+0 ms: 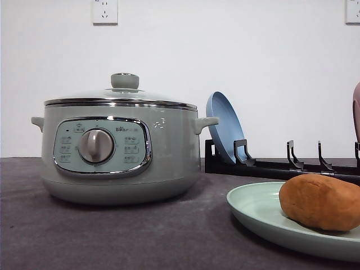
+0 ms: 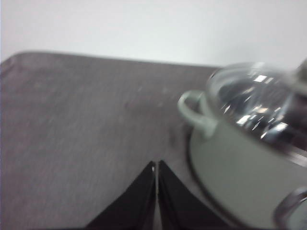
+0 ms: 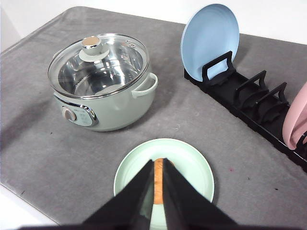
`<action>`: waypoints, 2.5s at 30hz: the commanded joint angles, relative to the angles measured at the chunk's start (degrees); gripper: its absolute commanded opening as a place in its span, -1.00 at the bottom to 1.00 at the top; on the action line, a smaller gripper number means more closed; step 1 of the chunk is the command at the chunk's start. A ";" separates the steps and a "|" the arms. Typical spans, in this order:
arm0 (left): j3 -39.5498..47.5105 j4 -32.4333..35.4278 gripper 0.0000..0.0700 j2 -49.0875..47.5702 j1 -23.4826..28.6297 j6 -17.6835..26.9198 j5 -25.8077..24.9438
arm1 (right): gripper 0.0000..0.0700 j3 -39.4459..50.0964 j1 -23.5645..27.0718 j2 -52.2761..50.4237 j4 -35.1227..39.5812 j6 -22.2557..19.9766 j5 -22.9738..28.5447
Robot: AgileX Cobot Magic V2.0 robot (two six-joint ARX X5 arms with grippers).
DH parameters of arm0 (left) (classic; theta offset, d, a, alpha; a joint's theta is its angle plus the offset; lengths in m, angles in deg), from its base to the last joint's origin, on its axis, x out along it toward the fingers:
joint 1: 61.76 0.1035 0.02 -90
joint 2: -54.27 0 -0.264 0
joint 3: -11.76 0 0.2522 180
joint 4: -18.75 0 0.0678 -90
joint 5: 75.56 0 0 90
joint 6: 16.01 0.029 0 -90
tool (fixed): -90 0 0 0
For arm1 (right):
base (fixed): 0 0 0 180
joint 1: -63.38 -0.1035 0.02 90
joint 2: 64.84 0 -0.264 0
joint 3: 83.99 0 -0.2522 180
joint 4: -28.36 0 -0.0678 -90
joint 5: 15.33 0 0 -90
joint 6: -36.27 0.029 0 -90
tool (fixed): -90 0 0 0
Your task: Transfer potato from steamer to green plate
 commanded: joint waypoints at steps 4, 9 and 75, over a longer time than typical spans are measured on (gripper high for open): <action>4.80 2.72 -1.00 -4.31 1.26 0.77 0.13 | -0.95 -0.63 -0.31 0.26 0.60 0.35 0.05; 8.80 2.89 -1.00 -9.98 2.83 0.71 0.13 | -0.95 -0.63 -0.31 0.26 0.60 0.35 0.04; 11.98 -1.38 -1.00 -13.57 3.00 1.92 -1.38 | -0.96 49.75 33.45 -16.74 52.29 -6.74 -5.62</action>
